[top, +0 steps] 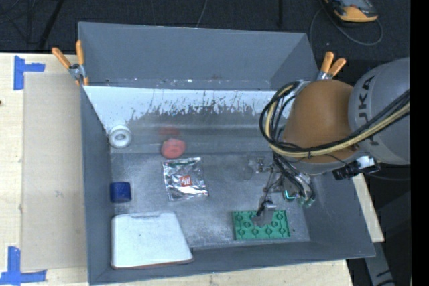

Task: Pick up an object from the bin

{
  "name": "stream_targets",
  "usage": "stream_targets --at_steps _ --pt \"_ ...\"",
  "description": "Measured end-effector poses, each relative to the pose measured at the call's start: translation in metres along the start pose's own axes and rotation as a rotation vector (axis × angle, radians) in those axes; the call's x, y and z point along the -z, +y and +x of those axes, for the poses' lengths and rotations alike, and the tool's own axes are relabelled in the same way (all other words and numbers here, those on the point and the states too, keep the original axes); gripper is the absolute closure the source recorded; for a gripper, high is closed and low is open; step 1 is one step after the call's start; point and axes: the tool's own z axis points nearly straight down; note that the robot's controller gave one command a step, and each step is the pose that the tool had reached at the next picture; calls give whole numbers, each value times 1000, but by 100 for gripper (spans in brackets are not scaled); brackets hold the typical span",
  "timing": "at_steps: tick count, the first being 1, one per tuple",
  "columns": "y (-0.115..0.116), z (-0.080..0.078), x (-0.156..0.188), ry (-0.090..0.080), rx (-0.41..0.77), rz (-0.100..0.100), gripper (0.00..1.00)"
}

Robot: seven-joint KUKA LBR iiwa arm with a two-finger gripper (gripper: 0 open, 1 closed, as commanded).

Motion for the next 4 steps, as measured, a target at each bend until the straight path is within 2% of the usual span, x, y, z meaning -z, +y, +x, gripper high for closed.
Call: stream_targets --at_steps 1,2,3,4 --pt "-25 20 -65 -3 355 0 0" --pt "-25 18 -62 -8 354 1 100" --pt "-25 4 62 -18 352 4 100" --pt "-31 1 162 -18 376 5 100"
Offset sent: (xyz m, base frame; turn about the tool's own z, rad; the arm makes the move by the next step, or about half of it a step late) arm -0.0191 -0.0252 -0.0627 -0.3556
